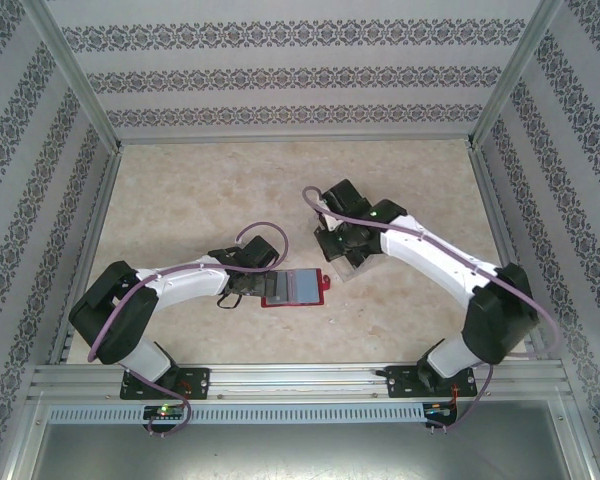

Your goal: Put the credit cards into the card holder

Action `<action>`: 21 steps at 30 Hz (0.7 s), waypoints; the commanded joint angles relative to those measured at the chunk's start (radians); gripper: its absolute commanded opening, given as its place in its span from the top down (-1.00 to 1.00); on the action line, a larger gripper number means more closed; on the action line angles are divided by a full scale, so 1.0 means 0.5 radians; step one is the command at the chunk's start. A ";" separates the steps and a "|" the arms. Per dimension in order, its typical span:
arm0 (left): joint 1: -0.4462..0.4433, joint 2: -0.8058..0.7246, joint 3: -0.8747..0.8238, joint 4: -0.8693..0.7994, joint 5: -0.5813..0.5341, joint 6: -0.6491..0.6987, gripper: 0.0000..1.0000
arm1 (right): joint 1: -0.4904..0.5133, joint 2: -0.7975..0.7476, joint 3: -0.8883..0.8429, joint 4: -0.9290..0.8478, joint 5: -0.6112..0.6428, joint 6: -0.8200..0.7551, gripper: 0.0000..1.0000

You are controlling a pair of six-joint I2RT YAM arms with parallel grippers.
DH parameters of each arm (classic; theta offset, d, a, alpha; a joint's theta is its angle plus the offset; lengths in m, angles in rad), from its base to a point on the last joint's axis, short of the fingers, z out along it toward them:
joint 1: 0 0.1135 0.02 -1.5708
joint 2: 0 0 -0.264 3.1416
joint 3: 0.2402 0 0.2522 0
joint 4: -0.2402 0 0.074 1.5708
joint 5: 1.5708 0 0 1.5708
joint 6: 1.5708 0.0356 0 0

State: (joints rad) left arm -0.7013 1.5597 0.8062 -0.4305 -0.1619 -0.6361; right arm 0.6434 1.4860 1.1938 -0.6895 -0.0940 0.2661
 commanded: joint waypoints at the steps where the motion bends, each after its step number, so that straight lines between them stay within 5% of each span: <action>1: -0.026 0.032 0.024 -0.187 -0.103 0.019 -1.00 | 0.002 -0.103 -0.296 0.453 -0.373 0.417 1.00; 10: -0.025 0.032 0.025 -0.242 -0.122 0.013 -1.00 | 0.180 -0.134 -0.963 1.550 -0.447 1.082 1.00; 21: -0.032 0.012 0.020 -0.255 -0.121 -0.010 -1.00 | 0.315 -0.069 -1.275 2.072 -0.258 1.421 1.00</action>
State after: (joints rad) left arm -0.7013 1.5597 0.8162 -0.4683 -0.1936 -0.6361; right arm 0.7948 1.4456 0.5945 0.2237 -0.2718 0.9012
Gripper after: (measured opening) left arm 0.999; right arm 0.057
